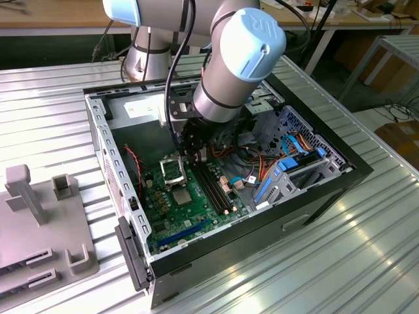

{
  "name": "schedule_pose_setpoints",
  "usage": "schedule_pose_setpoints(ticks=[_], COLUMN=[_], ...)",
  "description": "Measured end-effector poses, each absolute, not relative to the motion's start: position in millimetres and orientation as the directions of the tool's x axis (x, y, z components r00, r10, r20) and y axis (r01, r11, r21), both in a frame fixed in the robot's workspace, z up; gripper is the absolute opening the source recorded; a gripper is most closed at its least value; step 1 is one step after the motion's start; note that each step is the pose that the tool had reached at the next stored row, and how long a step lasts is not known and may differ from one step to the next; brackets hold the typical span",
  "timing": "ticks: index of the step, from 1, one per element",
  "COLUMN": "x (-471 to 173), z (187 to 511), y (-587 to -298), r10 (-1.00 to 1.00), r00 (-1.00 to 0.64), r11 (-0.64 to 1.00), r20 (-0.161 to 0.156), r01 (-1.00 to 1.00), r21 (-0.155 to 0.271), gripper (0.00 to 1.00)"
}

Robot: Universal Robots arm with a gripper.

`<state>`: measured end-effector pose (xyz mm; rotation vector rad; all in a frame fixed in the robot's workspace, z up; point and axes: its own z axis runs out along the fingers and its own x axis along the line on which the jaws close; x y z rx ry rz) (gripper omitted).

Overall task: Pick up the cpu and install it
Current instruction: 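Close the cpu cover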

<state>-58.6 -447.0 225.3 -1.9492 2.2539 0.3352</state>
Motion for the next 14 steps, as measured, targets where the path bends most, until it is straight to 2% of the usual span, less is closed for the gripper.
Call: schedule_pose_setpoints(ticks=[6, 7, 8, 14], x=[-58.7, -58.8, -59.8, -59.8], z=[226.0, 235.5, 237.2, 242.9], y=[-447.0, -446.6, -446.7, -446.6], r10=[-0.960, -0.963, -0.968, -0.969], r00=[-0.149, -0.149, -0.149, -0.149], r11=[0.136, 0.136, 0.138, 0.138], r20=[-0.235, -0.225, -0.201, -0.198], r01=[-0.988, -0.988, -0.988, -0.988], r21=[0.073, 0.071, 0.068, 0.067], gripper=[0.11, 0.11, 0.11, 0.11])
